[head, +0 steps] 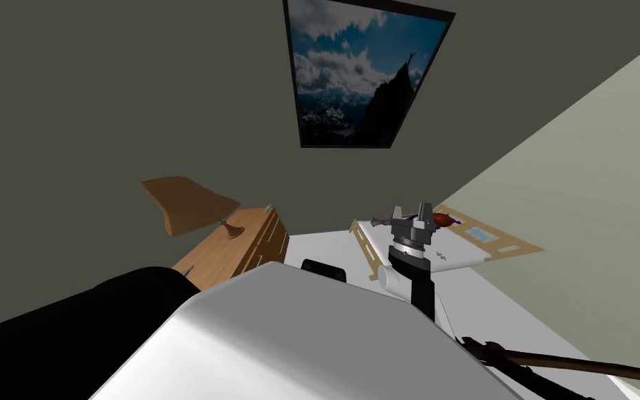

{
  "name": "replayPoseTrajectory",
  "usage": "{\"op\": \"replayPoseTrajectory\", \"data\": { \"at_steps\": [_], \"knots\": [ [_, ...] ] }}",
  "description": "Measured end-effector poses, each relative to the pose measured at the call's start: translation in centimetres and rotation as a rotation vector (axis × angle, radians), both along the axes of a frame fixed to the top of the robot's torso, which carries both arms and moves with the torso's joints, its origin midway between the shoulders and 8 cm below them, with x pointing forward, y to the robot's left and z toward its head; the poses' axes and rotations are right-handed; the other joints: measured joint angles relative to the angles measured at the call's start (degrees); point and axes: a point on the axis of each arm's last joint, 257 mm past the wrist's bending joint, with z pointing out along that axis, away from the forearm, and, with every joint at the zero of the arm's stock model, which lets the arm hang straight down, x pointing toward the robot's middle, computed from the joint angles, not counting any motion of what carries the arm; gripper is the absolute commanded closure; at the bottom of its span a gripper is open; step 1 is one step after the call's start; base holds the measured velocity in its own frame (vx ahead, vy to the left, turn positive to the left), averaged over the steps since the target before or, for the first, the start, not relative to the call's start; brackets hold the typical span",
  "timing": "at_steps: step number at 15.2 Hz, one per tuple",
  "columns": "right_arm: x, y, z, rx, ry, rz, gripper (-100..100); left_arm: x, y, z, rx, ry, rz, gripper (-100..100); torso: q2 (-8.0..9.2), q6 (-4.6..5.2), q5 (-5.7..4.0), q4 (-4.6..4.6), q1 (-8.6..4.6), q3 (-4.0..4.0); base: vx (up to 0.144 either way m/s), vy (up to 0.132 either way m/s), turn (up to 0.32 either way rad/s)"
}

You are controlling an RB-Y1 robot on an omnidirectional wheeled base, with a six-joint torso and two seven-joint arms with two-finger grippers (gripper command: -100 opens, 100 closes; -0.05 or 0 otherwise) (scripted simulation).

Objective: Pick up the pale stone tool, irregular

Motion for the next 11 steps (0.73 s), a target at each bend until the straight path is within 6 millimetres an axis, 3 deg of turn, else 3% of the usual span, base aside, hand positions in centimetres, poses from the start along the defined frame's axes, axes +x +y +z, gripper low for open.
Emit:
{"op": "replayPoseTrajectory", "data": {
  "at_steps": [2,8,11],
  "knots": [
    [0.0,0.0,0.0,0.0,0.0,0.0,0,-2.3,0.4,0.3,-0.008,-0.004,0.065,-100,-0.25,0.02,0.02,-0.05,0.07,-0.14,0.211,0.03,-0.022],
    [0.0,0.0,0.0,0.0,0.0,0.0,0,-7.9,0.3,0.1,-0.026,0.009,0.178,-100,0.22,0.0,-0.02,0.04,-0.1,0.11,0.117,0.009,-0.011],
    [0.0,0.0,0.0,0.0,0.0,0.0,0,-12.1,0.1,0.6,-0.033,-0.001,0.281,-100,-0.29,0.01,0.03,-0.05,0.08,-0.16,0.25,0.051,-0.033]
  ]
}}
